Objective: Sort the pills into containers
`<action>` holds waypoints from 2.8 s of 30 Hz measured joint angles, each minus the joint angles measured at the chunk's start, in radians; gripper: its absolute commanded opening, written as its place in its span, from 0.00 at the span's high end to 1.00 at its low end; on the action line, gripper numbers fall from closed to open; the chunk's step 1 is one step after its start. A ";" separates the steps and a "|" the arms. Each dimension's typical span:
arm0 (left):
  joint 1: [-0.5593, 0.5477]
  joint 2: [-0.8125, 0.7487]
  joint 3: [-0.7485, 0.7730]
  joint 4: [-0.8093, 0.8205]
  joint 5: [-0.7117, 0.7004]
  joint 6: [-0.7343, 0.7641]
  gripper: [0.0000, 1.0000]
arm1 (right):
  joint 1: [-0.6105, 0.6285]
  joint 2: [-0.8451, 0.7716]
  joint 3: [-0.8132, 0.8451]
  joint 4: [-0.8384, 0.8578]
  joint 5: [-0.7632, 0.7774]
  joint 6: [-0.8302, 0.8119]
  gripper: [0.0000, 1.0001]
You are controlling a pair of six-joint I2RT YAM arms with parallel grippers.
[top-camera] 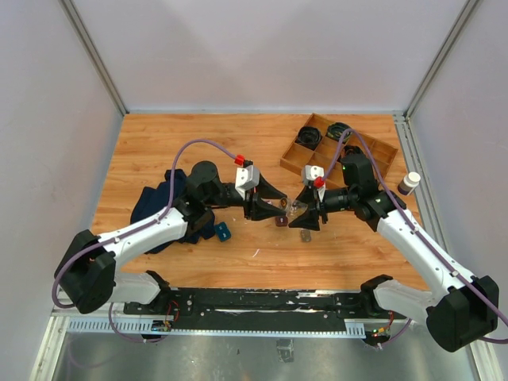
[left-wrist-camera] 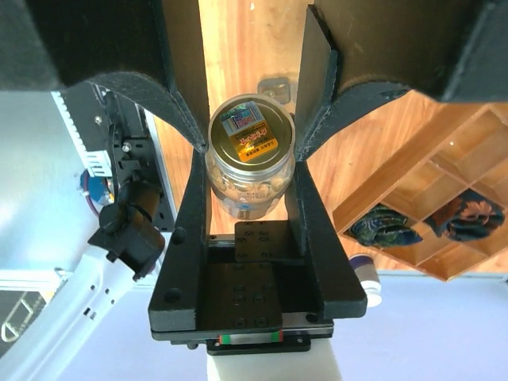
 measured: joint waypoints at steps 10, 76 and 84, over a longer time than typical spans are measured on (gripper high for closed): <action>0.012 -0.105 0.001 0.000 -0.080 -0.096 0.01 | 0.000 0.000 0.000 0.039 -0.006 0.000 0.99; -0.158 -0.150 -0.100 -0.010 -0.571 -0.414 0.65 | 0.000 0.000 0.000 0.039 -0.011 0.000 0.99; -0.006 -0.033 -0.091 0.165 -0.125 -0.232 0.48 | 0.000 0.000 0.000 0.029 -0.004 0.000 0.99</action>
